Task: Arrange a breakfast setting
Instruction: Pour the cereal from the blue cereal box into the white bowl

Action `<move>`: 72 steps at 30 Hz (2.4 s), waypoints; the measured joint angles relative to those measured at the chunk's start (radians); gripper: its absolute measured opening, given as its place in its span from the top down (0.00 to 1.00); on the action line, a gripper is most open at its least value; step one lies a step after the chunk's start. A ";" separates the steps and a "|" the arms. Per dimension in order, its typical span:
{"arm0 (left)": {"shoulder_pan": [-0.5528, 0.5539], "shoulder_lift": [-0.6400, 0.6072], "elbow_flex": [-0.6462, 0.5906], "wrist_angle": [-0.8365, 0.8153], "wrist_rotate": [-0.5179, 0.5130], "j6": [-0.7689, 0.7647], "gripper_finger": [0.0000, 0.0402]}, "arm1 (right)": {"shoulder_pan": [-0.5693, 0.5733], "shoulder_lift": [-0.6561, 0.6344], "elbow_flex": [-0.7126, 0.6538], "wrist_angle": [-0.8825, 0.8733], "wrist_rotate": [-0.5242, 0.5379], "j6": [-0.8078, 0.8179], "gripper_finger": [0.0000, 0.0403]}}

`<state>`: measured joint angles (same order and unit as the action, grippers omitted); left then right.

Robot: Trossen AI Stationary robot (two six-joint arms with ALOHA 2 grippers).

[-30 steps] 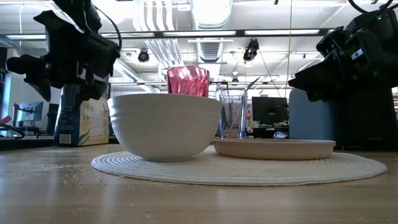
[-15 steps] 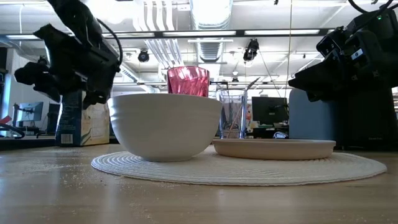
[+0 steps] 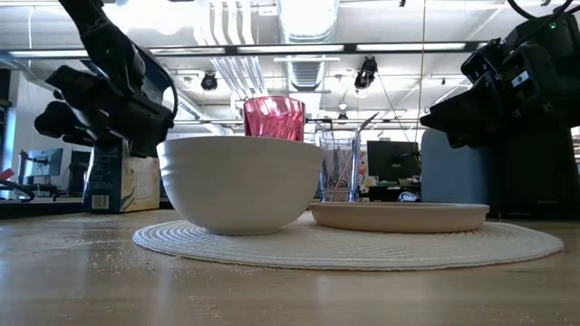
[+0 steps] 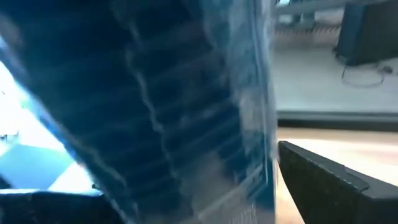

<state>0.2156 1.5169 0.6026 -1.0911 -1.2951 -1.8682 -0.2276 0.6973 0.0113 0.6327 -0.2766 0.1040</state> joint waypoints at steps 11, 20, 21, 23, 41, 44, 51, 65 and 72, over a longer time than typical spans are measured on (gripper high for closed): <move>0.052 0.025 -0.073 0.187 -0.080 0.001 0.24 | 0.000 0.000 0.000 0.000 0.000 0.000 0.65; 0.061 0.026 -0.076 0.297 -0.091 0.124 0.29 | 0.000 0.000 0.000 0.000 0.000 0.000 0.65; 0.061 0.026 -0.075 0.311 -0.091 0.145 0.31 | 0.000 0.000 0.000 0.000 0.000 0.000 0.65; 0.061 0.026 -0.074 0.332 -0.090 0.175 0.35 | 0.000 0.000 0.000 0.000 0.000 0.000 0.65; 0.012 0.005 0.001 0.336 0.007 0.284 0.54 | 0.000 0.000 0.000 0.000 0.000 0.000 0.65; 0.000 -0.003 0.025 0.309 0.022 0.292 0.54 | 0.000 0.000 0.000 0.000 0.000 0.000 0.65; -0.018 -0.009 0.093 0.234 0.075 0.325 0.55 | 0.000 0.000 0.000 0.000 0.000 0.000 0.65; -0.121 -0.011 0.319 -0.165 0.138 0.358 0.55 | 0.000 0.000 0.000 0.000 0.000 0.000 0.65; -0.190 -0.011 0.446 -0.394 0.142 0.396 0.56 | 0.000 0.000 0.000 0.000 0.000 0.000 0.65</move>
<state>0.0256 1.5063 1.0484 -1.4855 -1.1529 -1.4723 -0.2273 0.6975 0.0113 0.6327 -0.2766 0.1040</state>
